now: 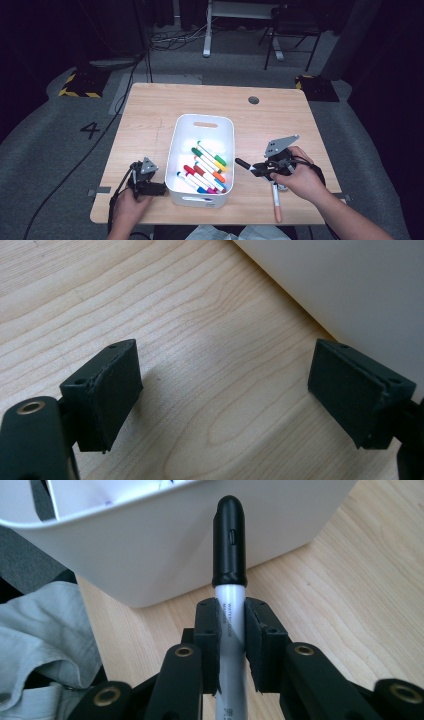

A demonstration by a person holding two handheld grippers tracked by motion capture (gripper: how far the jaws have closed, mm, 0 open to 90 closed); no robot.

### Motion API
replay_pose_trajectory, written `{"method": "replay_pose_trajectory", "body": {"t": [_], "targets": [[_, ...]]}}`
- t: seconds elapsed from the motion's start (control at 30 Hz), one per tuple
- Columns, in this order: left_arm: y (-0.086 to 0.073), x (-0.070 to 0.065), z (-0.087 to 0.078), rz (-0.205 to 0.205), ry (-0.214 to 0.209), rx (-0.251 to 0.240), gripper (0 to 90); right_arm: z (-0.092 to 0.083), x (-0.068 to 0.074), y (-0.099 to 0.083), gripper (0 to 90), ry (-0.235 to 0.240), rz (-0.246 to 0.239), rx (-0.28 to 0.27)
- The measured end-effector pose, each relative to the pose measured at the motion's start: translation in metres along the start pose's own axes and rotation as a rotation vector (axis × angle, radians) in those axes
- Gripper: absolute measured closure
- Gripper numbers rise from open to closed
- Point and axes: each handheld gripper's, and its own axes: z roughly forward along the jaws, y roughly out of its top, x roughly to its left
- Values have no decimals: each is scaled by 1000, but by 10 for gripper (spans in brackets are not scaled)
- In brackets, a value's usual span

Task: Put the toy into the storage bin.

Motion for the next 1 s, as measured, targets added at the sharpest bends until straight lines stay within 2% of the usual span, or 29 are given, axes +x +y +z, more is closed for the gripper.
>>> {"method": "replay_pose_trajectory", "body": {"t": [0.23,0.5,0.67,1.0], "targets": [[0,0,0,-2,-1,-2,142,-18,2,13,768,6,5,-49],[0,0,1,-2,2,-4,142,-24,4,30,768,9,-7,-68],[0,0,1,-2,2,-3,142,-21,4,45,768,16,-22,-84],[0,1,0,2,-5,2,143,1,4,75,768,41,-52,-88]]}}
